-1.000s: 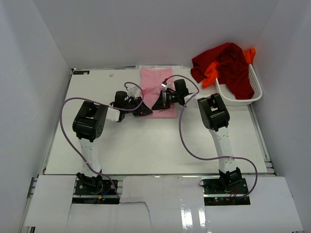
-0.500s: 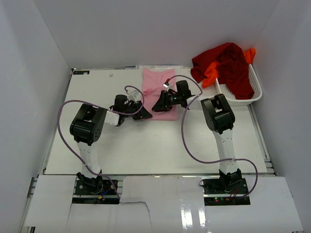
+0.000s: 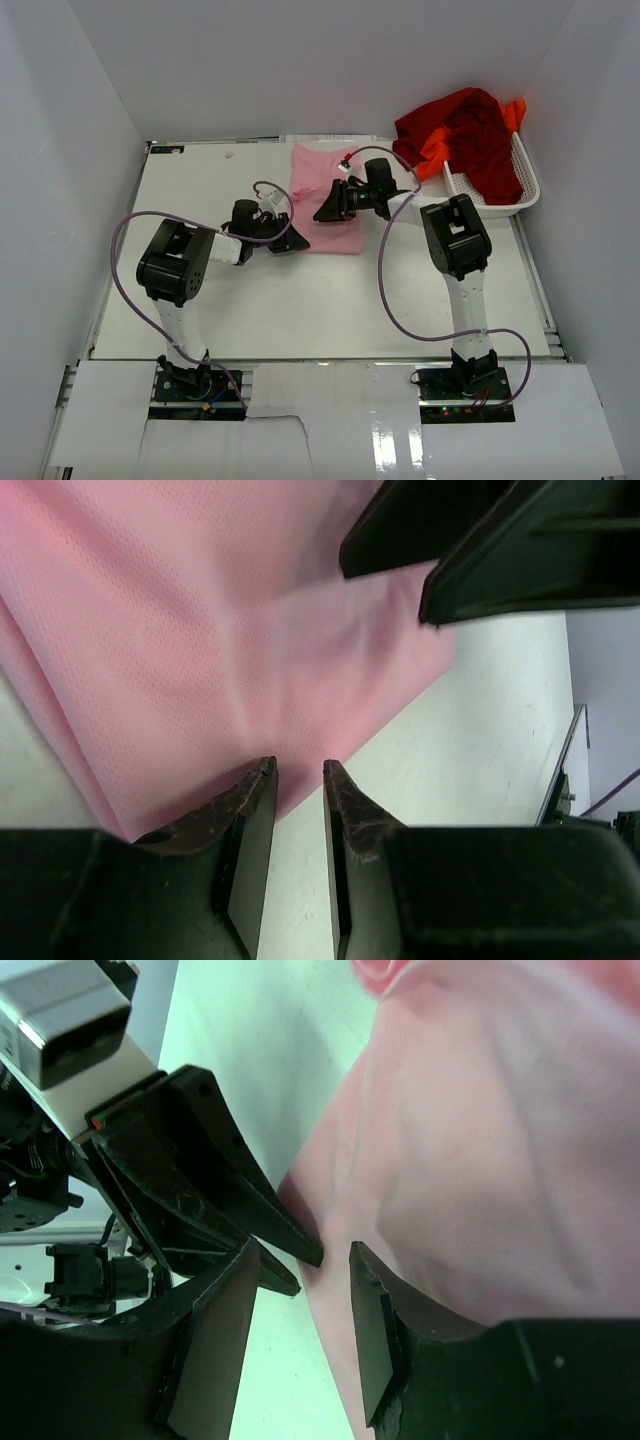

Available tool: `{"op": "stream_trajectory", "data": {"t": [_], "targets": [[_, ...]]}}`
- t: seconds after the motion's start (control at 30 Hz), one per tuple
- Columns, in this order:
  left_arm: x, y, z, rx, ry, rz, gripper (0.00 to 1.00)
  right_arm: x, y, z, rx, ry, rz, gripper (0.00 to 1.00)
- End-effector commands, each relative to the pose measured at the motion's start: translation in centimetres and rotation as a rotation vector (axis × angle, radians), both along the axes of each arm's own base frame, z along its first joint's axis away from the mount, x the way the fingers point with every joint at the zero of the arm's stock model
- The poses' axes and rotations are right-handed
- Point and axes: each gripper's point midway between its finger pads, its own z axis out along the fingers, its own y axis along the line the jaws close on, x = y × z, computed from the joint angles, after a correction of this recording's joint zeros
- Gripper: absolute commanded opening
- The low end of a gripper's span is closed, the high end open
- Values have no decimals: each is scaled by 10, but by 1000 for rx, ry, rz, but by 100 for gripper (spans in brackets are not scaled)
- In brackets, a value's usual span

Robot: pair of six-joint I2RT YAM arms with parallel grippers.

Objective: Fold and stack the t-shirts
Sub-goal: Fold the folded rectangular tshirt in 1/3 of the way

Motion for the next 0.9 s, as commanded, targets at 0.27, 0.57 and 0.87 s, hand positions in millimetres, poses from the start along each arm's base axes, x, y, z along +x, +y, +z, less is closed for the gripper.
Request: {"op": "stream_trajectory", "data": {"t": [0.27, 0.57, 0.87], "targets": [[-43, 13, 26, 12, -6, 15, 36, 6, -9, 70, 13, -145, 2, 48], [-85, 24, 37, -4, 10, 36, 37, -6, -18, 78, 2, -163, 0, 48], [-40, -3, 78, -63, -99, -38, 39, -10, -21, 80, -4, -160, -2, 48]]}}
